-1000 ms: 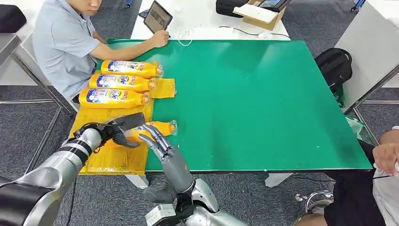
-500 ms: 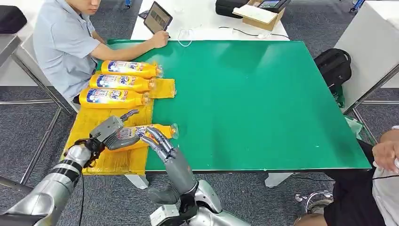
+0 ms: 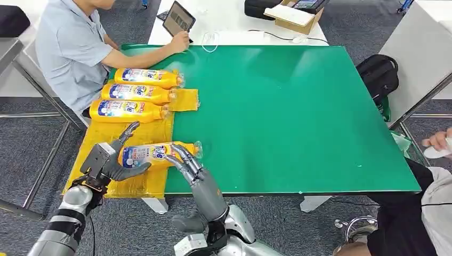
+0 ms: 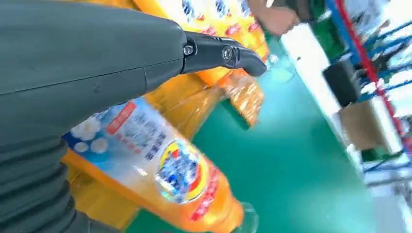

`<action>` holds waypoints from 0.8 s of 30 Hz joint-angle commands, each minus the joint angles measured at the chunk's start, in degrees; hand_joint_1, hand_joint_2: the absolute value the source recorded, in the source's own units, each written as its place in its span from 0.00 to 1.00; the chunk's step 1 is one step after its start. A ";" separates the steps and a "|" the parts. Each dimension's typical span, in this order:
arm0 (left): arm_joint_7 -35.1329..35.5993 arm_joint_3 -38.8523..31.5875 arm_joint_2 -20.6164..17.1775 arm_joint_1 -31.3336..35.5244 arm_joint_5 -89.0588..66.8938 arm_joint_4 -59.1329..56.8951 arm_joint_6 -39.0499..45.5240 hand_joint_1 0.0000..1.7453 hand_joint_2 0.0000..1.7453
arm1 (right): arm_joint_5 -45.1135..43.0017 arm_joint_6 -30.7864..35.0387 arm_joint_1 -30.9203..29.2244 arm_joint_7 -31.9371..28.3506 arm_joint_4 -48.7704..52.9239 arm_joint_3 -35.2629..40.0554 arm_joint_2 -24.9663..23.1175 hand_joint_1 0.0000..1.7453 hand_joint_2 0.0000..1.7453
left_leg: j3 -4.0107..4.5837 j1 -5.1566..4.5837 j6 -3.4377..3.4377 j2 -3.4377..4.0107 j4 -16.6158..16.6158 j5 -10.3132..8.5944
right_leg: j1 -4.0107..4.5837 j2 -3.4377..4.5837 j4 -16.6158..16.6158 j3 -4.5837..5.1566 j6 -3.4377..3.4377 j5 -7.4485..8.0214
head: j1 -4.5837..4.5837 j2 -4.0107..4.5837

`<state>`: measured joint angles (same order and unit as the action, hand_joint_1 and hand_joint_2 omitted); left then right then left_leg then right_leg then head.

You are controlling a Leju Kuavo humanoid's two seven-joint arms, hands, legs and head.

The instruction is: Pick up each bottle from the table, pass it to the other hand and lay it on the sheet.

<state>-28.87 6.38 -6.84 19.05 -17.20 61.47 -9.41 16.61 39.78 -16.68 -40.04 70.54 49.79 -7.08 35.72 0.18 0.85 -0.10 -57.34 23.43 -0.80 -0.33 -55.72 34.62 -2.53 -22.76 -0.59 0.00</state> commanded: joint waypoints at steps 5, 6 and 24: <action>-2.10 -5.78 14.85 -7.32 9.61 18.93 11.91 0.00 1.00 | 8.90 0.22 11.74 0.04 22.42 -20.86 -3.77 0.00 0.00 | 0.00 -0.04 0.03 -0.19 -0.02 0.09 | -0.02 -0.13 0.04 -0.15 0.01 -0.09 | 0.00 0.00; -2.10 -5.78 14.85 -7.32 9.61 18.93 11.91 0.00 1.00 | 8.90 0.22 11.74 0.04 22.42 -20.86 -3.77 0.00 0.00 | -0.05 0.01 0.01 -0.16 -0.06 0.14 | 0.03 -0.09 0.02 -0.22 0.05 -0.12 | 0.00 0.00; -6.68 0.11 20.47 -25.15 20.35 38.64 23.23 0.00 1.00 | 1.99 0.22 22.33 0.04 26.30 -47.18 -9.58 0.00 1.00 | -0.30 -0.02 0.07 -0.26 -0.01 0.44 | 0.00 -0.19 0.13 -0.45 -0.10 -0.36 | -0.02 0.00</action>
<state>-35.47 5.12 10.73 0.03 0.03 94.73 14.36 26.62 39.93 2.89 -40.04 100.61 19.01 -14.34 35.80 0.10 0.96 -0.21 -57.34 23.71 -0.87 -0.36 -55.62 34.62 -2.70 -22.93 -0.61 0.00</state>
